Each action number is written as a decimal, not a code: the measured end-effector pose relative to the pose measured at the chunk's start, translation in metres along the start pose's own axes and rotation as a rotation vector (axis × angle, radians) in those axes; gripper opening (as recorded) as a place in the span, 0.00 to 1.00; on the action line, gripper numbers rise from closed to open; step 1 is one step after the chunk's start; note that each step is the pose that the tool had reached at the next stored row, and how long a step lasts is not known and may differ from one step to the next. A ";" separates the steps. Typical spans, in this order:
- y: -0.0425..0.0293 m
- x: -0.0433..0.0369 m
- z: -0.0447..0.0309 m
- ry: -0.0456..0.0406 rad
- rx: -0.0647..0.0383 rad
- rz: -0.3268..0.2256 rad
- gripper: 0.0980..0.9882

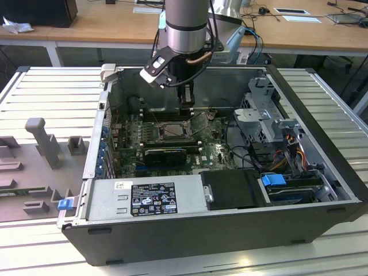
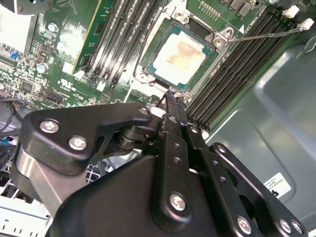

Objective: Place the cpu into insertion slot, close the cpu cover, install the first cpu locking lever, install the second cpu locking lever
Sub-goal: 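Close the cpu cover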

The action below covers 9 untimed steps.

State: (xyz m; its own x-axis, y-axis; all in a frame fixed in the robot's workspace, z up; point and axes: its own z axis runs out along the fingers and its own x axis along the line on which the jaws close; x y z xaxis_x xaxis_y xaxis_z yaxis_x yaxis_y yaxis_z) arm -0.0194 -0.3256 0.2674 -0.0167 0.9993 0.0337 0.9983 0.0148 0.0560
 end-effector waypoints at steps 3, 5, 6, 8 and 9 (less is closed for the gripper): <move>0.0011 0.0000 -0.0007 0.0000 0.000 0.000 0.01; 0.0020 0.0000 -0.0011 0.0001 0.000 0.000 0.01; 0.0025 0.0000 -0.0013 0.0000 0.000 0.000 0.01; 0.0032 0.0000 -0.0018 0.0000 0.000 0.000 0.01; 0.0035 0.0000 -0.0020 -0.0001 0.000 0.000 0.01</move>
State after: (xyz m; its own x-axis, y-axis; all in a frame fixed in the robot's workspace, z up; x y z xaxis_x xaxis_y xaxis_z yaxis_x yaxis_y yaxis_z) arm -0.0160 -0.3256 0.2696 -0.0167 0.9993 0.0337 0.9983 0.0148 0.0560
